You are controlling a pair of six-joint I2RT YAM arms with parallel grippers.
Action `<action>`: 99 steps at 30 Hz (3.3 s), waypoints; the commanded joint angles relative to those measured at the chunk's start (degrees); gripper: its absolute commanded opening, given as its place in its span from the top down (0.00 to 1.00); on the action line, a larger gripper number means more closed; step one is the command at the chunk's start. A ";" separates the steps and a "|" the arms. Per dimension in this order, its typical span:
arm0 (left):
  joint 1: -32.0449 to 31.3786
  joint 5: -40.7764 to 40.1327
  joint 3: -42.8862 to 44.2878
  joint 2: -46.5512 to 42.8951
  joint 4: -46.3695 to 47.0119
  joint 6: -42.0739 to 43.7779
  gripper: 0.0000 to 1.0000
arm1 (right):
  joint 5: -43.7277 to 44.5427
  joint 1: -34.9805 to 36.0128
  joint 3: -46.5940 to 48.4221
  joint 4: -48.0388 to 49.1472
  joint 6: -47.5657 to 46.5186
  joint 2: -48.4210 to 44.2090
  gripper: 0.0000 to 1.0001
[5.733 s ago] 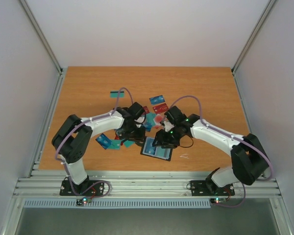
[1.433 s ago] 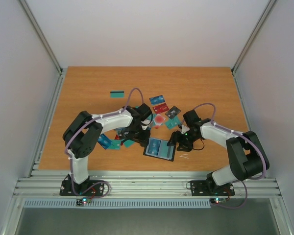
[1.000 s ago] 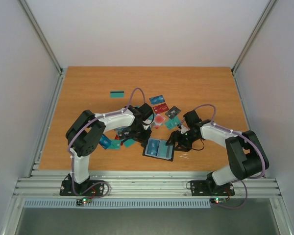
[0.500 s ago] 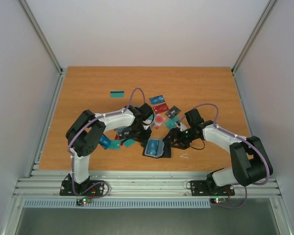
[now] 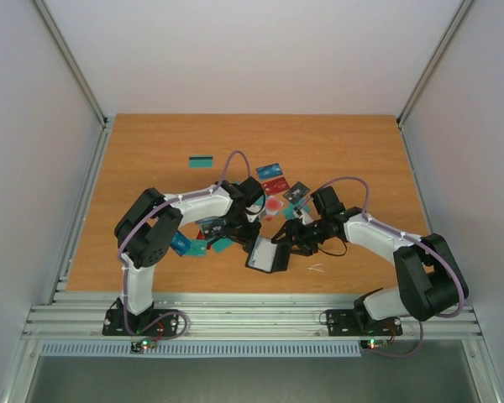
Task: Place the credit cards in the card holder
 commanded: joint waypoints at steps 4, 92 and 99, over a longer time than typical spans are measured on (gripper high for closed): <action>-1.10 -0.30 -0.46 3.82 1.39 0.43 0.87 | -2.05 3.31 2.79 4.17 1.42 2.27 0.39; 4.90 7.84 -2.52 -3.83 0.58 2.23 0.79 | -3.07 6.52 15.41 3.66 -6.12 26.22 0.81; 4.91 11.22 -0.55 -2.12 0.12 5.04 0.79 | -3.34 6.12 15.68 3.86 -5.71 26.86 0.83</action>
